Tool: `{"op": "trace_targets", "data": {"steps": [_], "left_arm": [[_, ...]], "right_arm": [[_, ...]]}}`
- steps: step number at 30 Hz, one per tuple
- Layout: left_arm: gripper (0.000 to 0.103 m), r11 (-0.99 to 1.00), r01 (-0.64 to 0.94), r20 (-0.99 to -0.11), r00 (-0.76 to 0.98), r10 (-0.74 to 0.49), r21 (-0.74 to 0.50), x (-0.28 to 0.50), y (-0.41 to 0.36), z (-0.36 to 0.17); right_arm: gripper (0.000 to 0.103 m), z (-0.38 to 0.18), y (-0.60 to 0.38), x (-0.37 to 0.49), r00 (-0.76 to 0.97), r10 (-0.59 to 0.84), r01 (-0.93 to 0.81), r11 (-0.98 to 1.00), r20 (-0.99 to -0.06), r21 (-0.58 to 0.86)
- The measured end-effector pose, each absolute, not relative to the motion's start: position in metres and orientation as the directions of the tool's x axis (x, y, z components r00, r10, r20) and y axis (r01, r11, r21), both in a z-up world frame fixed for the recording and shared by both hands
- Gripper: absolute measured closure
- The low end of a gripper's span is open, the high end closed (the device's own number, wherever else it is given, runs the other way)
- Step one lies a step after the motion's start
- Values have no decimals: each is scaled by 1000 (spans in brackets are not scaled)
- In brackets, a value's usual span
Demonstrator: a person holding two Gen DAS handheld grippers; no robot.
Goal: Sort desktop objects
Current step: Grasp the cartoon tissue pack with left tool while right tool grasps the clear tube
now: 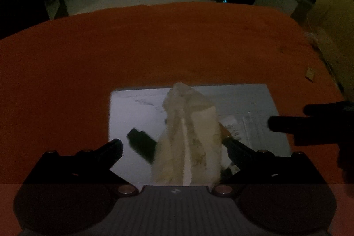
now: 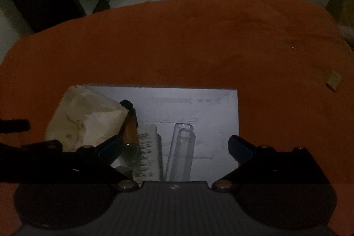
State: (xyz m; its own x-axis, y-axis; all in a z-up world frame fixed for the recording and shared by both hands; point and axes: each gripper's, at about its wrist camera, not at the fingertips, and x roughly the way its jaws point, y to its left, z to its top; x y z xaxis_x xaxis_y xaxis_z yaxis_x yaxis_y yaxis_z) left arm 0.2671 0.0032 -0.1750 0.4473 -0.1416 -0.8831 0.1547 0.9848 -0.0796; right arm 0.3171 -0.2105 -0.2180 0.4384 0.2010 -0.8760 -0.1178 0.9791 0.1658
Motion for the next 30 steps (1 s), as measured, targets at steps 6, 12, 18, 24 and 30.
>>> {"op": "trace_targets", "data": {"steps": [6,12,18,24,30], "left_arm": [[1,985,173,-914,397,-89,-21,272,-9,-192],[1,973,227,-933,340,-121,-43,269,-17,-204],[1,977,214,-937,336,-93,-20,268,-23,-208],[1,972,231,-948,299,-111,-41,272,-24,-216],[3,961,275,-941,326,-94,0,272,-26,-217]], "right_arm": [[0,-244,-205,321,429,156,-125,986,-890,113],[0,-271,-199,325,420,110,-133,989,-901,59],[31,-287,-194,335,377,95,-140,989,-921,44],[65,-302,-187,336,334,60,-168,986,-941,3],[71,-303,-185,335,339,42,-179,984,-940,-21]]}}
